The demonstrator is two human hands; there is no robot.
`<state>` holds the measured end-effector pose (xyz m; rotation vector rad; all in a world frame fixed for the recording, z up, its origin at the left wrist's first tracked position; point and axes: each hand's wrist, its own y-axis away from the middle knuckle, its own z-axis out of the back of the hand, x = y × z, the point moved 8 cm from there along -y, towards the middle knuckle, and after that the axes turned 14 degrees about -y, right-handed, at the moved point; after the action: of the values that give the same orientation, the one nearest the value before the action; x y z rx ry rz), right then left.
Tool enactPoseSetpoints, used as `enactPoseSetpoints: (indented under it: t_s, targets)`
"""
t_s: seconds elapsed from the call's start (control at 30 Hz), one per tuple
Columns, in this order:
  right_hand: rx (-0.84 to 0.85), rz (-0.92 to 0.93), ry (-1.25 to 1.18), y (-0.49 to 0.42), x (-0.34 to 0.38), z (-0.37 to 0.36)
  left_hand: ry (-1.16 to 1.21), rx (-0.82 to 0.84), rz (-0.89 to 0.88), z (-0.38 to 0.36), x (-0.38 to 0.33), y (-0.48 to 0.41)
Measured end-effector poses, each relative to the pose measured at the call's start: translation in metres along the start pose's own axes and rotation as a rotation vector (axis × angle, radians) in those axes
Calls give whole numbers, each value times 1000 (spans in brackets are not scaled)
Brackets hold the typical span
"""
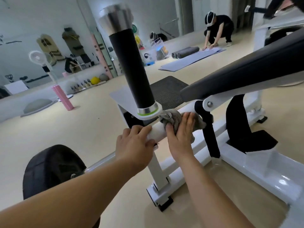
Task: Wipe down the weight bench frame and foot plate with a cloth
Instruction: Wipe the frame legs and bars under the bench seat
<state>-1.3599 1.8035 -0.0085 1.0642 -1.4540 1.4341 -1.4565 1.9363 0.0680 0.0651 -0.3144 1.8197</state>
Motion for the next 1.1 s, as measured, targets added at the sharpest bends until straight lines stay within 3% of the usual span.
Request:
enactPoseSetpoints:
  t_s: [0.2, 0.33, 0.47, 0.6, 0.67, 0.77, 0.9, 0.97, 1.1]
  targets:
    - [-226, -58, -37, -12, 17, -13, 37, -28, -1, 1, 1, 0]
    - [-121, 98, 189, 0, 26, -28, 52, -18, -47, -1, 5, 0]
    - [-103, 54, 222, -30, 10, 8, 162, 28, -77, 0, 10, 3]
    - [-111, 121, 250, 1, 29, -36, 185, 32, -114, 3, 8, 3]
    - [-31, 251, 327, 20, 39, -54, 318, 41, -120, 3, 8, 5]
    - [49, 264, 320, 9, 27, -28, 593, -20, 52, 4, 27, 6]
    - [-58, 44, 68, 9, 6, -11, 525, -29, 65, 6, 31, 16]
    - [-77, 63, 24, 32, 13, -37, 454, -105, 62, 14, 34, 21]
    - [39, 202, 147, 58, 23, -60, 322, -196, -27, 13, 38, 33]
